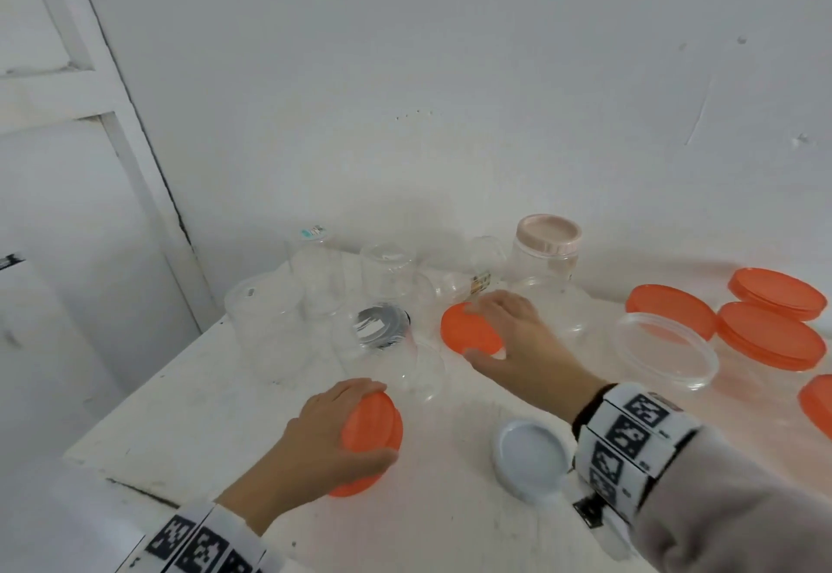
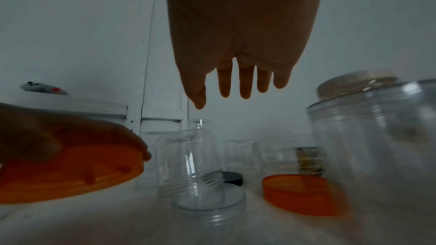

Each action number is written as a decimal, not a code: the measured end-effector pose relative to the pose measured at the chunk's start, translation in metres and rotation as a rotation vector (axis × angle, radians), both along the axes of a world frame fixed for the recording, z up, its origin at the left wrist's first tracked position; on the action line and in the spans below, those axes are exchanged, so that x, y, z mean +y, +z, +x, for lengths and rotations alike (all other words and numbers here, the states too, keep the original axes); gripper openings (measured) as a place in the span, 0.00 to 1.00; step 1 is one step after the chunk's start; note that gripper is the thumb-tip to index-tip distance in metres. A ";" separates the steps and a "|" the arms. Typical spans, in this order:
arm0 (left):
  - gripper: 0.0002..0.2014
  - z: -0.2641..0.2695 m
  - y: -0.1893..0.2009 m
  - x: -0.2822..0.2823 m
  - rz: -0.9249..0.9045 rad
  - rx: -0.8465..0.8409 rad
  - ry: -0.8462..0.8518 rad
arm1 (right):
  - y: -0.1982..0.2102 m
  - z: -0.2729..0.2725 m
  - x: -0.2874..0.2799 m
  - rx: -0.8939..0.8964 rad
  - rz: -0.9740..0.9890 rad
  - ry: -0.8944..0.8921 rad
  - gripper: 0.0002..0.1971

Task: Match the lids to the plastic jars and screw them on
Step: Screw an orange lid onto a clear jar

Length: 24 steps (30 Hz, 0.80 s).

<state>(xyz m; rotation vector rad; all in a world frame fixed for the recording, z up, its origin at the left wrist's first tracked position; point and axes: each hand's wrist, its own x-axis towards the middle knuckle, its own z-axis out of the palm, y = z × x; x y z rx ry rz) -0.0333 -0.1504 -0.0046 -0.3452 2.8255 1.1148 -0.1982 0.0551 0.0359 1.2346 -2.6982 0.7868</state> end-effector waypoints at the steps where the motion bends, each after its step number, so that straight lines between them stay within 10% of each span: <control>1: 0.38 0.005 0.001 -0.008 0.023 0.018 0.032 | -0.003 0.002 -0.016 -0.011 0.031 0.027 0.26; 13: 0.35 0.026 0.013 -0.057 0.124 0.154 0.333 | -0.009 0.015 -0.123 -0.201 0.291 0.066 0.53; 24: 0.36 0.015 0.022 -0.045 0.161 0.177 0.406 | -0.003 0.011 -0.106 -0.266 0.271 -0.029 0.57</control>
